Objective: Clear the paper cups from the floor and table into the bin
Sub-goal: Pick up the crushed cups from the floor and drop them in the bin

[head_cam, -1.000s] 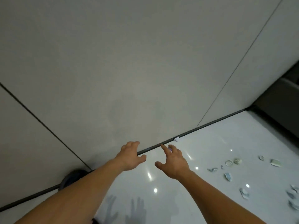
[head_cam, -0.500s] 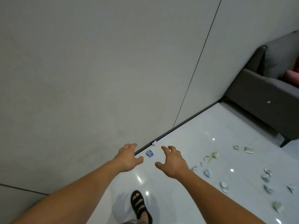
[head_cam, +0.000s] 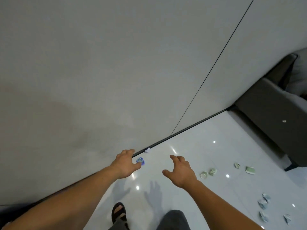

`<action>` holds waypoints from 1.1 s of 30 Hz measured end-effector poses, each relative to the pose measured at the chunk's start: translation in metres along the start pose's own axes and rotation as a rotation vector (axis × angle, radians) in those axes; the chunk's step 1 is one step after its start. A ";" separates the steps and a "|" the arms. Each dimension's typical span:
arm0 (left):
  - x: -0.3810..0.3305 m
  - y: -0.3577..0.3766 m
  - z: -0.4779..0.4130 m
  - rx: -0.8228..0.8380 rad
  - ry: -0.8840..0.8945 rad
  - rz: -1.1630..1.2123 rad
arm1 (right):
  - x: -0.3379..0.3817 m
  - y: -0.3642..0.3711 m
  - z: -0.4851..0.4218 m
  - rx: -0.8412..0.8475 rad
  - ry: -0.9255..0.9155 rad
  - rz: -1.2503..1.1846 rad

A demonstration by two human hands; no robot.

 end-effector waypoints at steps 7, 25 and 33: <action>0.006 0.037 -0.045 -0.106 -0.216 0.138 | -0.022 0.038 -0.094 0.219 -0.172 0.039; 0.225 0.314 -0.310 -0.115 -0.468 0.306 | -0.086 0.336 -0.435 0.298 -0.172 0.164; 0.313 0.400 -0.417 -0.185 -0.436 0.394 | -0.098 0.452 -0.564 0.168 -0.144 0.114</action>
Point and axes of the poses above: each hand's wrist, its own z-axis away from the middle knuckle, its own y-axis out of the palm, x = y × z, the point moved 6 cm from there along -z, towards the middle knuckle, and after that the axes turned 10 degrees about z, right-handed, at the moved point
